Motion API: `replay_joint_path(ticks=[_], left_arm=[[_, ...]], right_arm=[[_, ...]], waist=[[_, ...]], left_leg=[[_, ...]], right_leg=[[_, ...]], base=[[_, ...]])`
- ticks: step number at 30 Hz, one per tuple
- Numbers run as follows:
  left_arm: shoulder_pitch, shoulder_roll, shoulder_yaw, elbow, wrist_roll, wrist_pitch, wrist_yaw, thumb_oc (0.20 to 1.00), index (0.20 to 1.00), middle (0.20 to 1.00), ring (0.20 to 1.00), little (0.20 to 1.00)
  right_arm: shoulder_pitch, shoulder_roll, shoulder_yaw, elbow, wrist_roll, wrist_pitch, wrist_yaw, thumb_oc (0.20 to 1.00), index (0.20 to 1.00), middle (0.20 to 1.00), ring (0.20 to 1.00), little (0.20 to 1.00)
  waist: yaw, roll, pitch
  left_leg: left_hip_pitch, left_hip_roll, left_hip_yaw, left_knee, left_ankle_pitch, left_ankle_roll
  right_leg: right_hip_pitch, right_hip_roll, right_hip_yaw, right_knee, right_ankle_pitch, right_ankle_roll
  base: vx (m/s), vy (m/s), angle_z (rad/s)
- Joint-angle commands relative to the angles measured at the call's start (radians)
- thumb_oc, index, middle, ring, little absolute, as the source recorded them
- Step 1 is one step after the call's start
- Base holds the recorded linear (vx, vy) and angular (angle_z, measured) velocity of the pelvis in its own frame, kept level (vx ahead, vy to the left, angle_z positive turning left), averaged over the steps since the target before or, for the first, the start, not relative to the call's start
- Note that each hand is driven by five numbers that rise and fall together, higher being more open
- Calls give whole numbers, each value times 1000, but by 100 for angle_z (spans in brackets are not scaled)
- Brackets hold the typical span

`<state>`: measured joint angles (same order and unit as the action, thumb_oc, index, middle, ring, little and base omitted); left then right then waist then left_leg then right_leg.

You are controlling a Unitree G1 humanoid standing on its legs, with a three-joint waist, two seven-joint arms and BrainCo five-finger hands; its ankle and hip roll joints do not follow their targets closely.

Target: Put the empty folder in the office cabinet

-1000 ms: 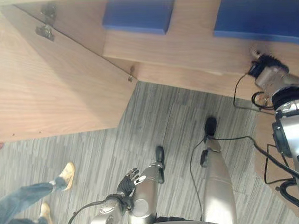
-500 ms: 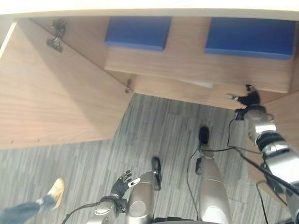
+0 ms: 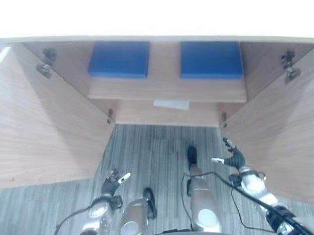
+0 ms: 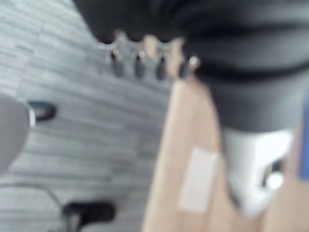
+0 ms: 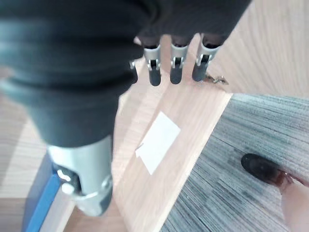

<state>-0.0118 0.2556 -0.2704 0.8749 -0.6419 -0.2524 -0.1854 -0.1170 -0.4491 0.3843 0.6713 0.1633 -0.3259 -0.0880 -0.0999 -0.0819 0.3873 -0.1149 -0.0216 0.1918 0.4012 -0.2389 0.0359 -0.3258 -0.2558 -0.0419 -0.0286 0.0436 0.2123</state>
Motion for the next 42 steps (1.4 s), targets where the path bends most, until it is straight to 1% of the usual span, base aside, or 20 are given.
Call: replay_joint_path(ticks=[1,4,6,9,13,16,19,21,22,23,24,26,27,31,32,34,36,37,39,42], left_arm=[[29,25,34,-78,60,-33,-35,1000,1000,1000,1000,1000],[47,33,50,-96,86,0,-27,1000,1000,1000,1000,1000],[71,39,66,-102,105,26,-22,1000,1000,1000,1000,1000],[98,41,74,-112,119,27,-20,1000,1000,1000,1000,1000],[97,55,80,-119,75,46,-8,1000,1000,1000,1000,1000],[84,44,81,-103,22,44,12,1000,1000,1000,1000,1000],[80,29,82,-84,8,37,13,1000,1000,1000,1000,1000],[91,6,67,-80,1,25,24,1000,1000,1000,1000,1000],[90,2,67,-80,2,23,25,1000,1000,1000,1000,1000],[89,-4,58,-80,1,19,31,1000,1000,1000,1000,1000],[86,-5,52,-77,5,16,38,1000,1000,1000,1000,1000],[83,-7,53,-69,9,19,47,1000,1000,1000,1000,1000],[87,-5,56,-65,23,31,45,1000,1000,1000,1000,1000],[92,4,35,-47,53,32,36,1000,1000,1000,1000,1000],[96,17,31,-42,60,36,28,1000,1000,1000,1000,1000],[100,27,30,-40,68,33,17,1000,1000,1000,1000,1000],[101,34,32,-39,73,35,7,1000,1000,1000,1000,1000],[110,44,34,-46,89,46,-17,1000,1000,1000,1000,1000],[119,53,25,-56,115,61,-25,1000,1000,1000,1000,1000],[125,60,10,-52,147,67,-28,1000,1000,1000,1000,1000]], right_arm=[[-45,-68,-72,-73,-85,-90,-137,1000,1000,1000,1000,1000],[10,-61,-113,-89,-111,-93,-162,1000,1000,1000,1000,1000],[67,-37,-134,-93,-174,-114,-215,1000,1000,1000,1000,1000],[113,-32,-162,-91,-191,-116,-278,1000,1000,1000,1000,1000],[184,-19,-214,-115,-214,-123,-351,1000,1000,1000,1000,1000],[197,15,-250,-116,-146,-132,-512,1000,1000,1000,1000,1000],[190,36,-263,-111,-122,-148,-622,1000,1000,1000,1000,1000],[176,62,-296,-104,-64,-153,-700,1000,1000,1000,1000,1000],[171,64,-300,-103,-58,-158,-708,1000,1000,1000,1000,1000],[160,68,-314,-94,-38,-168,-730,1000,1000,1000,1000,1000],[150,69,-324,-82,-13,-180,-738,1000,1000,1000,1000,1000],[137,69,-347,-61,56,-206,-725,1000,1000,1000,1000,1000],[114,65,-365,-39,111,-237,-712,1000,1000,1000,1000,1000],[45,36,-406,26,218,-231,-606,1000,1000,1000,1000,1000],[-8,-5,-429,83,258,-212,-530,1000,1000,1000,1000,1000],[-39,-32,-444,106,291,-189,-470,1000,1000,1000,1000,1000],[-67,-56,-447,125,289,-165,-457,1000,1000,1000,1000,1000],[-135,-110,-439,166,320,-118,-407,1000,1000,1000,1000,1000],[-180,-141,-444,189,380,-81,-334,1000,1000,1000,1000,1000],[-231,-174,-422,207,338,-38,-240,1000,1000,1000,1000,1000]], waist=[[-11,44,1],[-17,37,-12],[-18,28,-21],[-23,34,-32],[-43,81,-61],[-40,105,-75],[-32,112,-88],[-24,114,-99],[-20,118,-96],[-17,113,-97],[-10,109,-98],[3,106,-103],[20,109,-108],[49,109,-132],[72,106,-147],[86,104,-153],[96,102,-156],[120,99,-157],[126,96,-159],[127,91,-164]], left_leg=[[133,4,-41,-82,-111,16],[146,-13,-25,-104,-96,32],[182,-27,-2,-169,-66,38],[207,-19,40,-255,-16,46],[175,28,83,-349,91,51],[143,47,99,-372,122,62],[129,49,111,-382,134,61],[129,44,121,-397,133,48],[118,55,140,-395,156,46],[123,44,134,-394,138,37],[112,43,141,-385,138,28],[98,45,137,-372,146,12],[87,57,130,-371,191,0],[100,57,104,-378,208,-18],[103,53,87,-370,209,-29],[101,48,71,-356,201,-31],[98,45,54,-343,196,-34],[94,49,5,-311,185,-43],[106,73,4,-297,180,-58],[124,102,-6,-285,176,-76]], right_leg=[[38,9,10,-59,158,-16],[30,21,-3,-59,161,-3],[51,31,-63,-59,204,-3],[77,37,-92,54,190,-15],[125,66,-69,266,49,-68],[193,83,-66,334,-55,-100],[241,99,-67,326,-108,-105],[302,108,-70,296,-173,-100],[302,117,-78,281,-160,-112],[329,113,-80,242,-183,-108],[350,119,-89,187,-170,-115],[375,125,-100,122,-145,-121],[374,139,-117,92,-104,-133],[417,156,-147,54,-100,-156],[439,161,-169,37,-100,-166],[448,163,-178,33,-103,-171],[449,163,-179,33,-104,-175],[448,158,-178,40,-106,-179],[449,151,-184,42,-108,-181],[445,139,-183,38,-100,-180]], base=[[-245,171,-11],[-171,145,-5],[-160,143,-70],[-216,129,-66],[-288,120,-33],[-215,28,-61],[-111,-25,-92],[-66,-38,-41],[-20,-30,-45],[-78,-77,-47],[-16,-132,-41],[-86,-220,-28],[-93,-239,-13],[39,-207,10],[90,-209,31],[54,-159,43],[29,-97,24],[25,-58,15],[33,-18,0],[41,73,-17]])
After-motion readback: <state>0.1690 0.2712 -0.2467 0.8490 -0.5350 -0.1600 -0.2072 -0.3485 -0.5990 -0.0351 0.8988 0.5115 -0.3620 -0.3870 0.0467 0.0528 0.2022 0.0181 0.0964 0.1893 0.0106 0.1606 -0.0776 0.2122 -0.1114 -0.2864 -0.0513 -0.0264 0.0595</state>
